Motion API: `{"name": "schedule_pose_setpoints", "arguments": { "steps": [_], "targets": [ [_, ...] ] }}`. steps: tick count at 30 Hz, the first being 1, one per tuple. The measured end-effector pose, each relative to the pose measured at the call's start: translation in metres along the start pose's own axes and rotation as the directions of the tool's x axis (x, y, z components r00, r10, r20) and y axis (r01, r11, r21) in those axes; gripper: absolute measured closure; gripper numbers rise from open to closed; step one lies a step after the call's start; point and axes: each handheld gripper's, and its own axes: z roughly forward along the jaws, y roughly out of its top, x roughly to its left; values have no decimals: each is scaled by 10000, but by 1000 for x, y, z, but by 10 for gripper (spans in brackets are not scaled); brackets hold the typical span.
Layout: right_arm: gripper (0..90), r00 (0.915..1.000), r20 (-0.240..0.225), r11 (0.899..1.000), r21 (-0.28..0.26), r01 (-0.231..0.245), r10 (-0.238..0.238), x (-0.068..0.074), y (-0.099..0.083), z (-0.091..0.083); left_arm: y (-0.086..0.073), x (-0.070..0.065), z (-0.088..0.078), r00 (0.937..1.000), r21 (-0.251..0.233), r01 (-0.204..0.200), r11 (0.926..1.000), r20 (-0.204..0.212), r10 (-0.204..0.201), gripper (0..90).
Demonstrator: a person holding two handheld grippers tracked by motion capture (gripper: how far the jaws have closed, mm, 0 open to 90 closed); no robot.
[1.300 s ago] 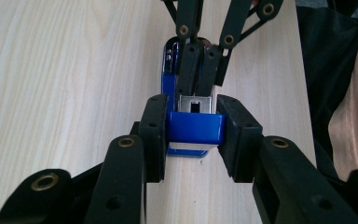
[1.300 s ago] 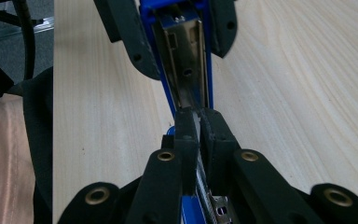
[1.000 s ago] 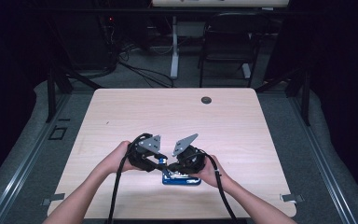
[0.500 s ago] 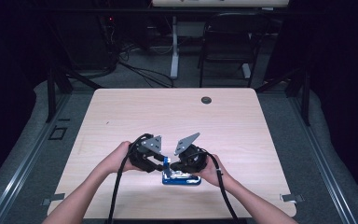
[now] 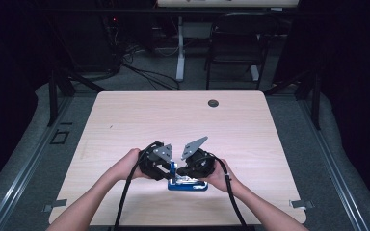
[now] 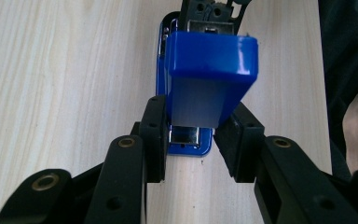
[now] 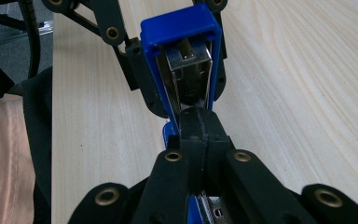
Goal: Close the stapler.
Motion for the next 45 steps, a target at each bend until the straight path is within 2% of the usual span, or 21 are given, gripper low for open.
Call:
{"name": "schedule_pose_setpoints", "arguments": {
  "steps": [6, 7, 8, 16, 22, 27, 29, 30, 32, 37, 38, 39, 44, 45],
  "targets": [
    [897, 10000, -30, 10000, 52, -39, 40, -2, -2, -5, 2, 0, 3, 10000, -78, -31, 10000, 14, 31, 657],
    [897, 9998, -22, 9998, -57, -177, 176, -1, -3, -5, 3, 0, 3, 10000, -69, -85, 9999, 13, 85, 657],
    [896, 10000, -12, 10000, 46, -75, 75, -2, -3, -7, 3, 0, 4, 9999, -69, -119, 9999, 20, 119, 658],
    [888, 9992, 22, 9992, 96, -399, 399, -6, -13, -13, 11, 0, 12, 9998, -97, -198, 9998, 61, 198, 658],
    [883, 9985, 184, 9983, 264, -514, 509, -12, -20, -24, 14, 0, 16, 9996, -11, -253, 9997, 88, 253, 659],
    [880, 9968, 319, 9973, 48, -736, 734, -16, -24, -33, 17, 1, 21, 9998, -79, -180, 9998, 112, 181, 658],
    [878, 9964, 371, 9968, 202, -771, 763, -17, -24, -36, 18, 1, 23, 9997, -44, -203, 9998, 152, 203, 658],
    [878, 9955, 348, 9961, 36, -879, 878, -16, -25, -35, 19, 1, 24, 9996, 16, -235, 9997, 123, 235, 658],
    [876, 9954, 375, 9954, 335, -896, 884, -20, -27, -37, 19, 1, 25, 9998, -14, -177, 9998, 128, 177, 658],
    [874, 9913, 580, 9928, 146, -1190, 1179, -23, -32, -45, 20, 2, 28, 9997, -53, -102, 9999, 209, 103, 657],
    [874, 9918, 620, 9932, 249, -1136, 1119, -24, -33, -47, 20, 3, 30, 9996, -59, -119, 9999, 237, 121, 657],
    [874, 9902, 609, 9920, 44, -1259, 1254, -25, -33, -50, 20, 3, 31, 9996, -39, -117, 9999, 252, 118, 657],
    [874, 9895, 720, 9914, -469, -1222, 1253, -25, -29, -61, 24, 3, 39, 9995, 54, -133, 9999, 298, 131, 658],
    [874, 9896, 714, 9916, -449, -1216, 1246, -24, -28, -62, 25, 4, 39, 9986, 191, -157, 9997, 500, 147, 658]
  ]
}}
